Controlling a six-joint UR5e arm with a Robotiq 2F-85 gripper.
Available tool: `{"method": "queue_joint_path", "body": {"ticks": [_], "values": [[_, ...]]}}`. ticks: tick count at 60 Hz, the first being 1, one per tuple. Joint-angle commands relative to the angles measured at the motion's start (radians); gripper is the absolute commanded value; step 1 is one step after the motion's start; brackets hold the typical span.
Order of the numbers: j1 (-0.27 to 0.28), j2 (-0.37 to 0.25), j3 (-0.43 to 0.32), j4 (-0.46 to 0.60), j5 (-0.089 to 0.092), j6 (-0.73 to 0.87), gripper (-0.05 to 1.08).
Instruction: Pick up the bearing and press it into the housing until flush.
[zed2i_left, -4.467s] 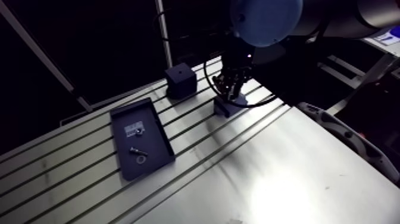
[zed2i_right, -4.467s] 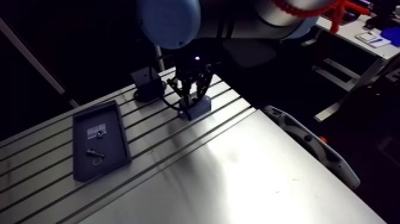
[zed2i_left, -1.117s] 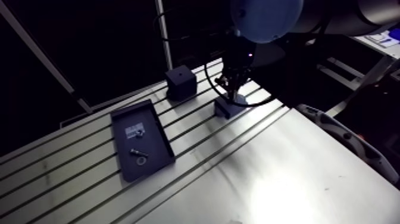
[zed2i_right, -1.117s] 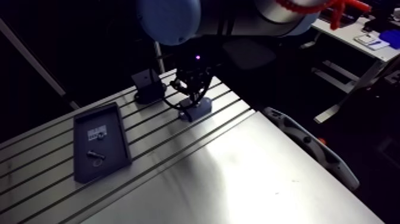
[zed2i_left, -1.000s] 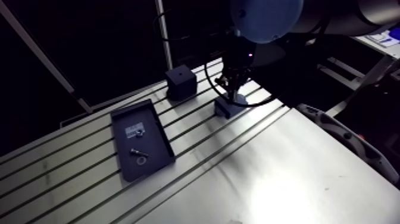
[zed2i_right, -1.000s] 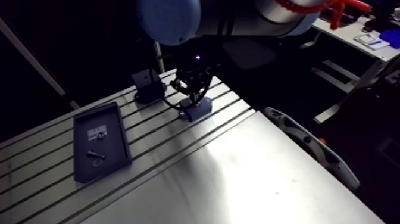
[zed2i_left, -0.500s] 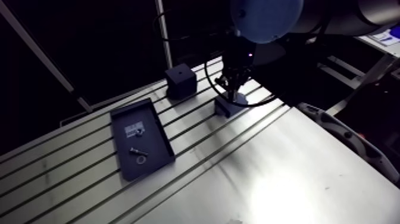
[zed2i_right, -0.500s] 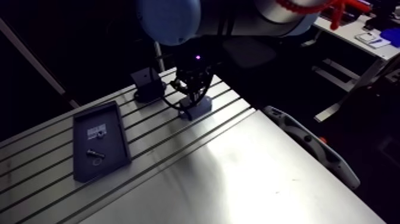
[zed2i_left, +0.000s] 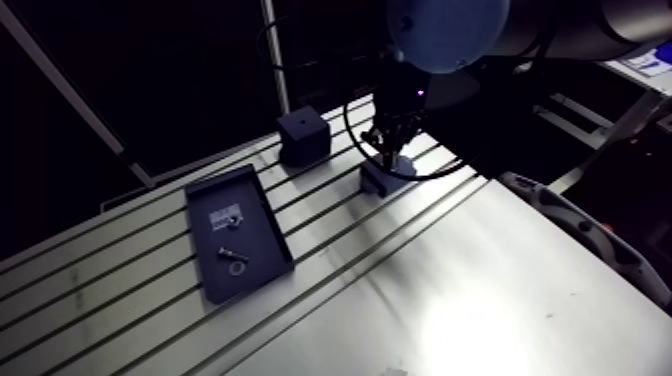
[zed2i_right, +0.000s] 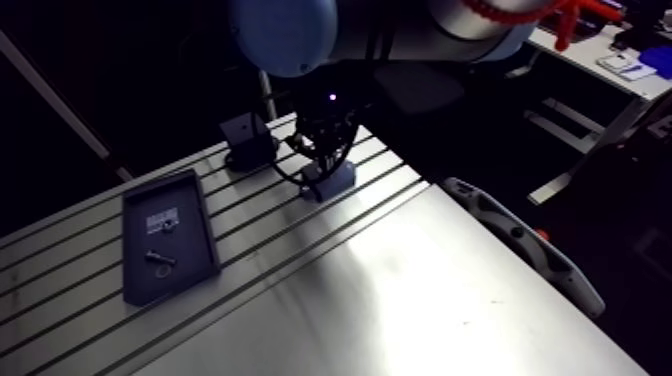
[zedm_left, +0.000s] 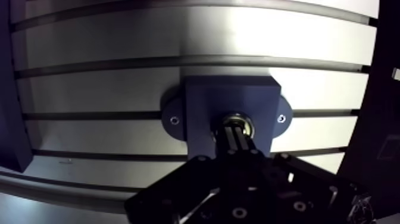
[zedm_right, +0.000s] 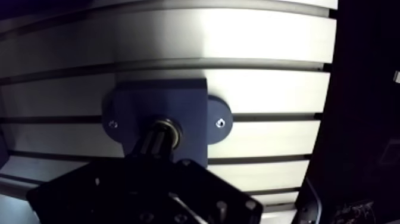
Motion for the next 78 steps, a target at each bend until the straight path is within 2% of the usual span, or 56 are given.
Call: {"method": "queue_joint_path", "body": {"ticks": [1, 78], "values": [[0.0, 0.0, 0.0, 0.0, 0.0, -0.002, 1.08], [0.0, 0.001, 0.012, -0.012, 0.002, -0.003, 1.08]]}}
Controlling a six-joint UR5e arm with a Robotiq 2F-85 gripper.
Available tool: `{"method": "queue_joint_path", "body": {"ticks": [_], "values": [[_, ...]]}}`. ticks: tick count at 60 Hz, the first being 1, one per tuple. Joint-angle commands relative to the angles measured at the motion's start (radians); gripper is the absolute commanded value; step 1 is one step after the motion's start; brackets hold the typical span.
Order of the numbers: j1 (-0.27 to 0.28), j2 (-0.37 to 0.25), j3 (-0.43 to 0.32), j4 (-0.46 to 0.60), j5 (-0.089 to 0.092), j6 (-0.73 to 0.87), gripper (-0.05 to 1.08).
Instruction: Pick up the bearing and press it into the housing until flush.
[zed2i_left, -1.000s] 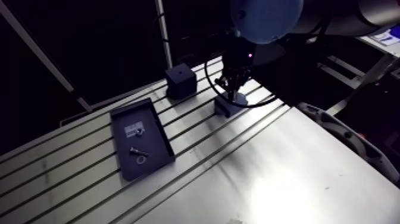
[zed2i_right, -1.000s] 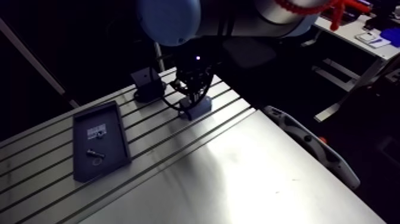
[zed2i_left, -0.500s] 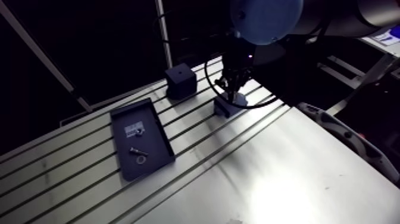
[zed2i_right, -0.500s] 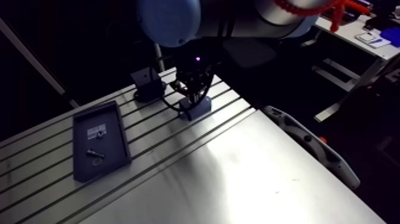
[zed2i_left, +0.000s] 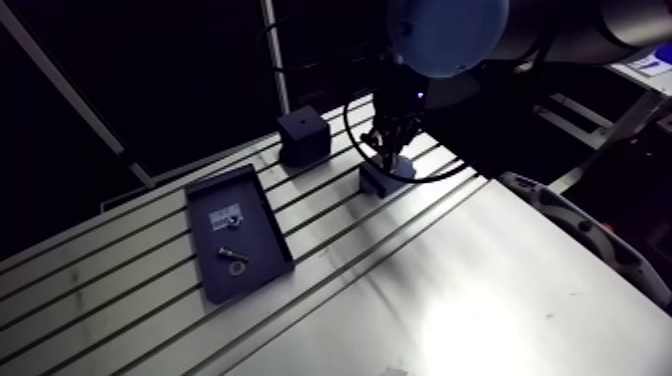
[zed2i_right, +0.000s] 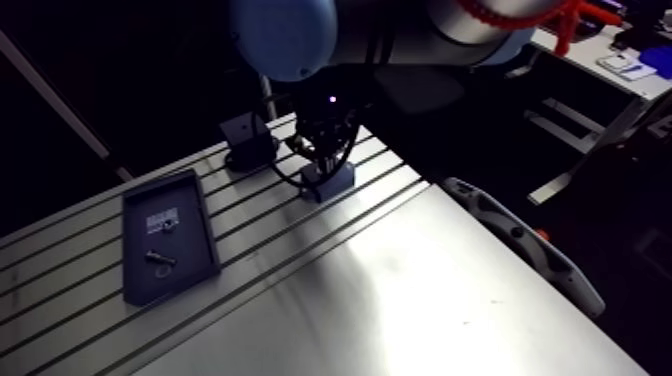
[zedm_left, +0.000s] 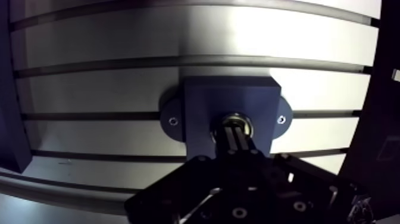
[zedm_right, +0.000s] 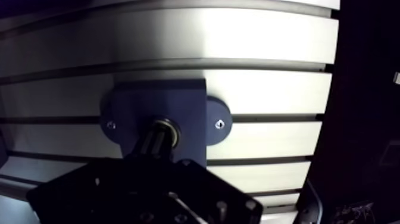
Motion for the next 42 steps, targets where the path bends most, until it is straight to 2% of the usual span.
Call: {"method": "queue_joint_path", "body": {"ticks": [1, 42], "values": [[0.0, 0.001, 0.004, 0.0, 0.0, 0.0, 1.08], [0.0, 0.001, 0.013, -0.022, 0.0, -0.008, 1.08]]}}
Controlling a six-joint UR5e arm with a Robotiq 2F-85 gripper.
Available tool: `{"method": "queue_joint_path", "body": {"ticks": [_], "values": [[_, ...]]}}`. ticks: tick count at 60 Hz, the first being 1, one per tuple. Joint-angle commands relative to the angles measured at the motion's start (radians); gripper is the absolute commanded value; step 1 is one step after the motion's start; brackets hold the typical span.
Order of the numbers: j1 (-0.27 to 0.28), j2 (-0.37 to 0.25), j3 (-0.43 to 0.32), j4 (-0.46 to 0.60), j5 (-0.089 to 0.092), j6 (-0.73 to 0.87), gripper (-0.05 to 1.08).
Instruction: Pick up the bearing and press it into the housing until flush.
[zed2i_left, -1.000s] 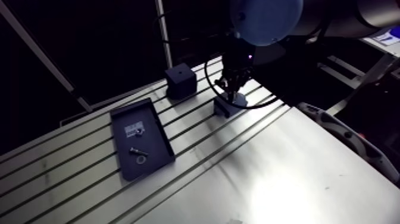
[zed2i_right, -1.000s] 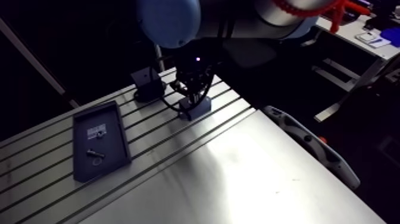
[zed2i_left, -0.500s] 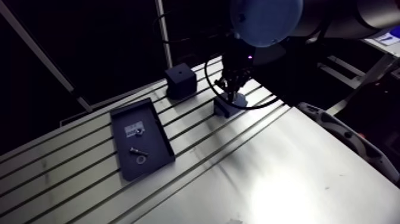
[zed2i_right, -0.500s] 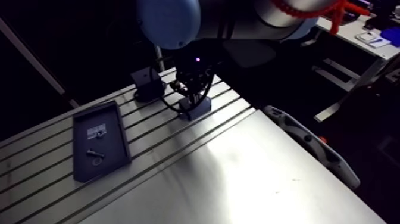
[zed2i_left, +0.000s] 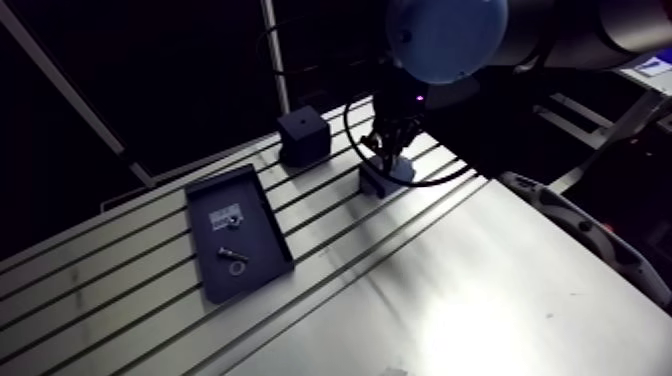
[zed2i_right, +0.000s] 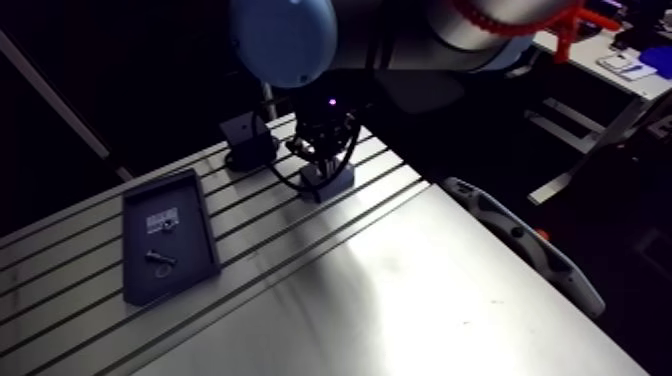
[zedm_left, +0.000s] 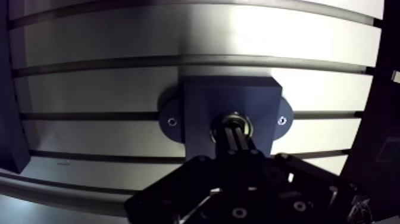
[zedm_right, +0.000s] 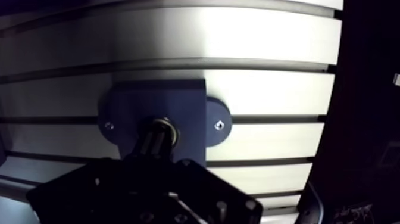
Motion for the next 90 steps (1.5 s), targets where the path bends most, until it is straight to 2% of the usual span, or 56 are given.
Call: {"method": "queue_joint_path", "body": {"ticks": [1, 40, 51, 65, 66, 67, 68, 69, 70, 71, 72, 73, 78, 84, 86, 89, 90], "values": [[-0.001, 0.0, 0.002, -0.005, 0.0, -0.002, 1.08], [-0.002, -0.004, 0.008, -0.005, 0.0, -0.008, 1.08], [-0.002, -0.022, -0.005, -0.004, 0.0, -0.007, 1.08], [0.0, -0.075, -0.019, 0.011, 0.005, -0.008, 1.06], [0.0, -0.084, -0.022, 0.016, 0.005, -0.008, 1.01], [0.0, -0.093, -0.024, 0.023, 0.005, -0.008, 0.85], [0.0, -0.093, -0.024, 0.023, 0.005, -0.008, 0.85], [0.001, -0.102, -0.025, 0.04, 0.004, -0.007, 0.55], [0.001, -0.102, -0.025, 0.04, 0.004, -0.007, 0.55], [0.001, -0.112, -0.031, 0.066, 0.003, -0.005, 0.19], [0.001, -0.112, -0.031, 0.066, 0.003, -0.005, 0.19], [0.003, -0.118, -0.038, 0.094, 0.005, -0.002, 0.03], [0.004, -0.131, -0.055, 0.142, 0.006, 0.014, 0.0], [0.017, -0.153, -0.082, 0.204, 0.0, 0.063, 0.0], [0.032, -0.163, -0.104, 0.256, -0.001, 0.099, 0.0], [0.05, -0.166, -0.114, 0.276, -0.004, 0.116, 0.0], [0.076, -0.168, -0.128, 0.29, -0.007, 0.136, 0.0]]}}
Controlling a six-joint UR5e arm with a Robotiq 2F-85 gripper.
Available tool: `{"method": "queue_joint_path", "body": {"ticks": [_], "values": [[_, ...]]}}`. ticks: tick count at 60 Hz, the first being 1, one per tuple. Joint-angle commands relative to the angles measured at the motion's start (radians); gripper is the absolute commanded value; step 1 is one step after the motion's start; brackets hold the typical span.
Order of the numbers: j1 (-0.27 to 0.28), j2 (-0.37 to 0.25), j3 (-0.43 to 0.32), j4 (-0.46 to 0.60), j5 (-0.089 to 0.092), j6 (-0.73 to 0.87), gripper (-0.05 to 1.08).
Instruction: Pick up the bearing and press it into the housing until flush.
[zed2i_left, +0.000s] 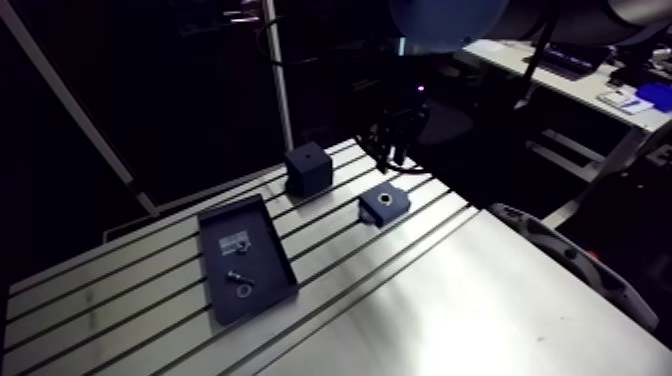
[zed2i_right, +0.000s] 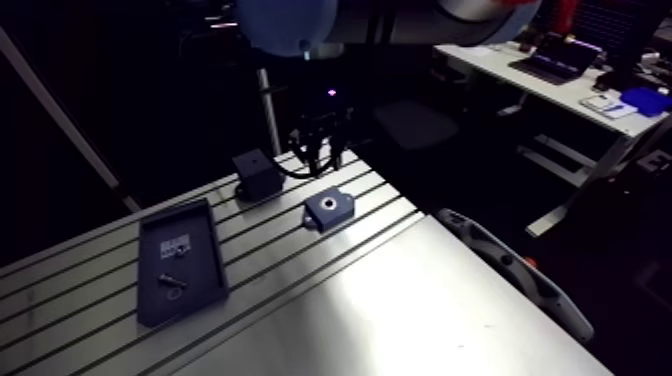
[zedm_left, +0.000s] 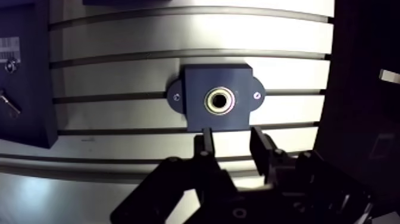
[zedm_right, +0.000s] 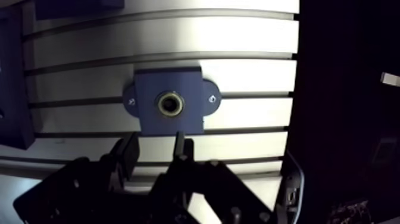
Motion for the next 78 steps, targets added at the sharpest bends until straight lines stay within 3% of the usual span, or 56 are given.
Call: {"method": "queue_joint_path", "body": {"ticks": [1, 5, 8, 13, 25, 38, 48, 57, 65, 67, 70, 71, 78], "values": [[0.089, -0.039, -0.082, 0.155, -0.011, 0.123, 0.0], [0.104, -0.038, -0.096, 0.163, -0.013, 0.144, 0.0], [0.115, -0.035, -0.117, 0.188, -0.025, 0.187, 0.0], [0.172, -0.033, -0.152, 0.225, -0.034, 0.24, 0.0], [0.26, -0.035, -0.226, 0.326, -0.031, 0.347, 0.0], [0.274, -0.058, -0.297, 0.407, -0.024, 0.373, 0.01], [0.344, -0.07, -0.381, 0.5, -0.023, 0.362, 0.01], [0.365, -0.076, -0.407, 0.532, -0.022, 0.355, 0.01], [0.396, -0.103, -0.39, 0.53, -0.013, 0.356, 0.01], [0.398, -0.116, -0.377, 0.53, 0.01, 0.356, 0.01], [0.398, -0.127, -0.374, 0.529, 0.023, 0.356, 0.01], [0.398, -0.137, -0.372, 0.528, 0.037, 0.358, 0.01], [0.396, -0.171, -0.366, 0.53, 0.065, 0.357, 0.02]]}}
